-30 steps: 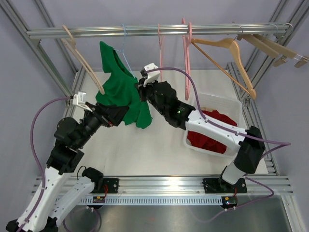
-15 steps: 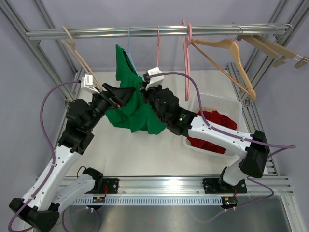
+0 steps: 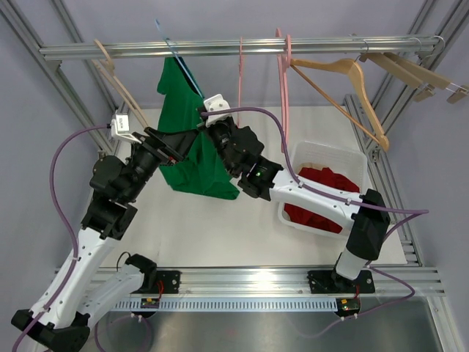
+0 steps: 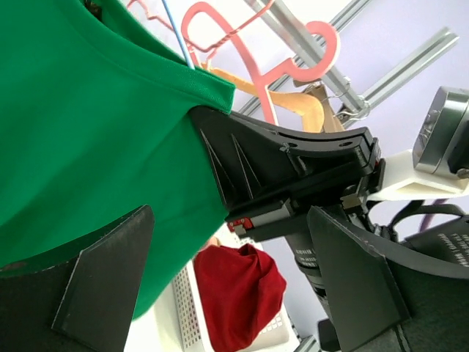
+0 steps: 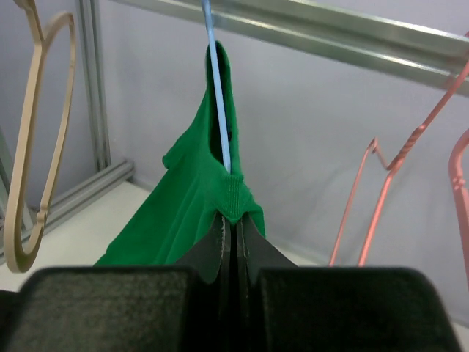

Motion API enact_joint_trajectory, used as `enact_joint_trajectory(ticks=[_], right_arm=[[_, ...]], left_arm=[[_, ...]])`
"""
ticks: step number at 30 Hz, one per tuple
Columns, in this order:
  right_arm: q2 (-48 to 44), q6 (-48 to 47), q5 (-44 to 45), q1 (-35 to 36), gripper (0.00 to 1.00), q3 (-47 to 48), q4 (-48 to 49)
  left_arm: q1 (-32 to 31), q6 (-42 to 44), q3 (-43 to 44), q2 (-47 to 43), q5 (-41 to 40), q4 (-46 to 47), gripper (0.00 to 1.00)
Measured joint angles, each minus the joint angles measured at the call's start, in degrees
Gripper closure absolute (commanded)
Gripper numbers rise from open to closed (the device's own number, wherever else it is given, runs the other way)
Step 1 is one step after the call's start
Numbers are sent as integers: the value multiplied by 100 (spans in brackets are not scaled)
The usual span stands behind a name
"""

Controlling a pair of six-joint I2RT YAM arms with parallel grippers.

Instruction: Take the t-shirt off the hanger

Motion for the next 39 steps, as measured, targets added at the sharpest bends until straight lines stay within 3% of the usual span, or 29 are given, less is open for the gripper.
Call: enact_joint_trajectory(ticks=[13,23,28,39], right_arm=[[-511,120,-46,48,100,-1696,1237],[-903,90,-15,234,100,-2070,1716],[-874,-162,109,297,100,-1974,1805],[-203,-796,-116,214,100,-767,1904]], left_arm=[[-4,24,240,197,-2,42,9],[-4,24,782,1003,-9,48,9],[-4,-20,820,1108,-4,157,10],[68,-15,811,1084,15,214,9]])
